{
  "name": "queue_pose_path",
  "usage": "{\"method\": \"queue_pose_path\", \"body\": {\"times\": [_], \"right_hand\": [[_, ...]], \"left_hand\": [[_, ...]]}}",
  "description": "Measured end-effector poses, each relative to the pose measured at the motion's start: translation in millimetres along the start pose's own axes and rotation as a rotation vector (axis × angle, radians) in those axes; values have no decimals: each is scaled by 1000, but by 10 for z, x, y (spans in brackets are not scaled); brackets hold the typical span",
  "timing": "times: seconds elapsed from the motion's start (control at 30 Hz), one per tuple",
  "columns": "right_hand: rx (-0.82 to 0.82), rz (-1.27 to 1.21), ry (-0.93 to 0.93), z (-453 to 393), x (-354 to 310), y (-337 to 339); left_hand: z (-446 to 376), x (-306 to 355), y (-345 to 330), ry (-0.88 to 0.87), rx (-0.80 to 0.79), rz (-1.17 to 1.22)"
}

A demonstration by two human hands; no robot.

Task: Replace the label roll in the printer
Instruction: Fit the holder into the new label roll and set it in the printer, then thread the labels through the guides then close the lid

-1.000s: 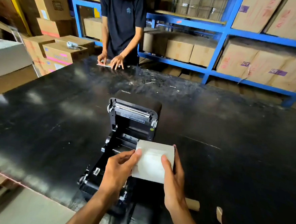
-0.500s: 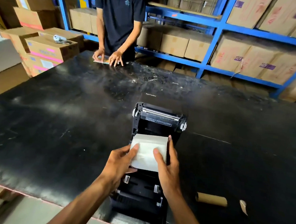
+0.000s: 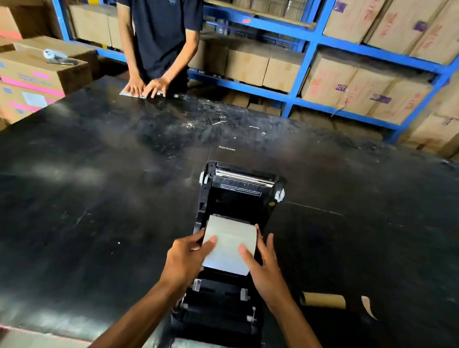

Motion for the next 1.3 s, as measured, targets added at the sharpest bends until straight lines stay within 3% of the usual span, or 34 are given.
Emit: {"method": "queue_pose_path", "body": {"times": [0.37,0.63,0.7,0.83,0.9,1.3], "right_hand": [[-62,27,0,-2,108,-10],[-75,67,-15,61,139,-32],[-28,75,-20,68,144,-3],[308,6,30,113,103,69],[398,18,36,168,122,53],[431,119,17,332,255,-79]], "left_hand": [[-43,9,-29,-35,67,-189],[-29,48,36,-172,109,-317],[-24,26,60,-209,120,-353],[-42,-7,136,-253,130,-415],[-37,-24,168,-271,142,-436],[9,-226,233,-258,73,-416]]}}
Point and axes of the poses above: each hand's wrist, its own z-axis away from the middle knuckle, its own y-axis out of the back of the hand, x = y × z, the point moved 3 cm from there along -z, towards the middle knuckle, and after that the axes turned 2 degrees about y, right-handed, at the moved point
